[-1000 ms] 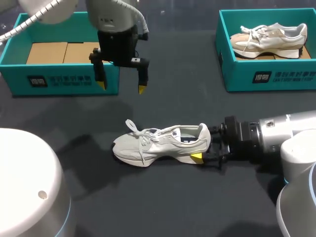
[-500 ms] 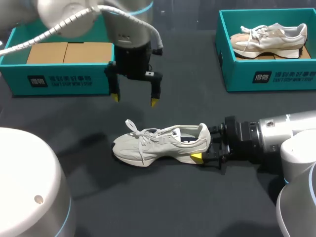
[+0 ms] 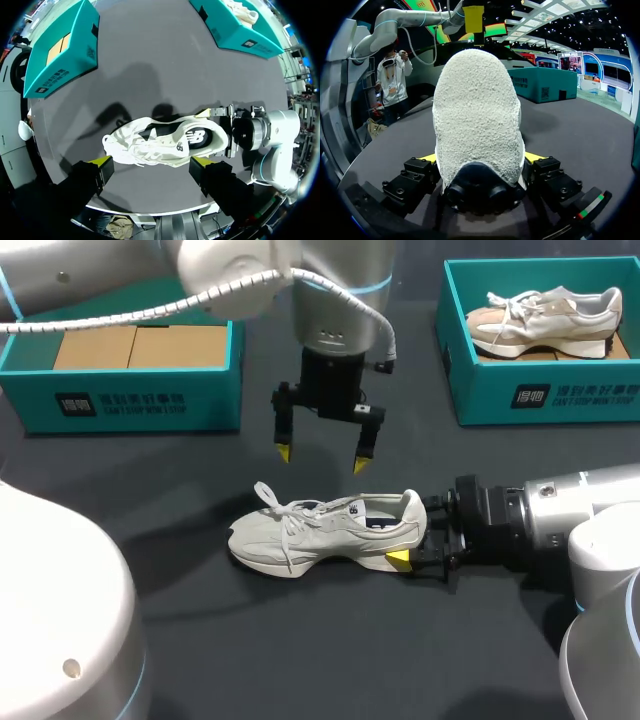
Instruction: Take the shoe out of the shoebox, open the shoe tongue, remove and reinsert the insole, then place the shoe into the shoebox
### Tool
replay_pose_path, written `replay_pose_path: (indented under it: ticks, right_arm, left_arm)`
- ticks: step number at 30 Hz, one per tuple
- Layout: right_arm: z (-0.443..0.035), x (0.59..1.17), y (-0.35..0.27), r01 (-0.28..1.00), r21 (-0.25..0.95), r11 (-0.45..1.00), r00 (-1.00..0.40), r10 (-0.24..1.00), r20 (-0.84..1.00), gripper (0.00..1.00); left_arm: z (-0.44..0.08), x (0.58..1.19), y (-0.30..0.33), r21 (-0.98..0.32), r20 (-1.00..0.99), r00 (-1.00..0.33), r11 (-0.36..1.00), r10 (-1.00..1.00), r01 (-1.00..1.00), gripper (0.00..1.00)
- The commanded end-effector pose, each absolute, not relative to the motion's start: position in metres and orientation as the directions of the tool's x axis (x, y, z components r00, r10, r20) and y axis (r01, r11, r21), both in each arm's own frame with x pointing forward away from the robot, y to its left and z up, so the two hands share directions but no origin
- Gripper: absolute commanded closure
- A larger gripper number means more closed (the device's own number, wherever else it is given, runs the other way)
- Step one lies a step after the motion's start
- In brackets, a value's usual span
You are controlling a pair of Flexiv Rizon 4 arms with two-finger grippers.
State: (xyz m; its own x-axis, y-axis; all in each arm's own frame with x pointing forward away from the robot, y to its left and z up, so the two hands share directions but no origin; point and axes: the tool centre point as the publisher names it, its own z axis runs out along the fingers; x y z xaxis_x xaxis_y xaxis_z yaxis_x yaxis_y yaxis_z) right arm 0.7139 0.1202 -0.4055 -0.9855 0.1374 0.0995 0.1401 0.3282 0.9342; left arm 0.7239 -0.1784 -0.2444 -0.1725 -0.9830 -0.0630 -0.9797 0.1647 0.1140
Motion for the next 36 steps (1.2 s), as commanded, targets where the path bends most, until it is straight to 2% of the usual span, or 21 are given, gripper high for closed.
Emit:
replay_pose_path:
  ticks: [1, 17, 36]
  right_arm:
    - [-0.405, 0.713, 0.119, 0.140, 0.934, 0.330, -0.985, 0.139, 0.099, 1.00]
    - [-0.405, 0.713, 0.119, 0.140, 0.934, 0.330, -0.985, 0.139, 0.099, 1.00]
    - [-0.405, 0.713, 0.119, 0.140, 0.934, 0.330, -0.985, 0.139, 0.099, 1.00]
  left_arm:
    - [-0.254, 0.722, -0.190, 0.094, -0.104, -0.177, 0.167, -0.979, -0.981, 0.00]
    - [-0.304, 0.714, -0.232, 0.203, -0.184, -0.133, 0.095, -0.974, -0.975, 0.00]
    - [-0.338, 0.703, -0.208, 0.261, -0.291, -0.088, 0.010, -0.953, -0.965, 0.00]
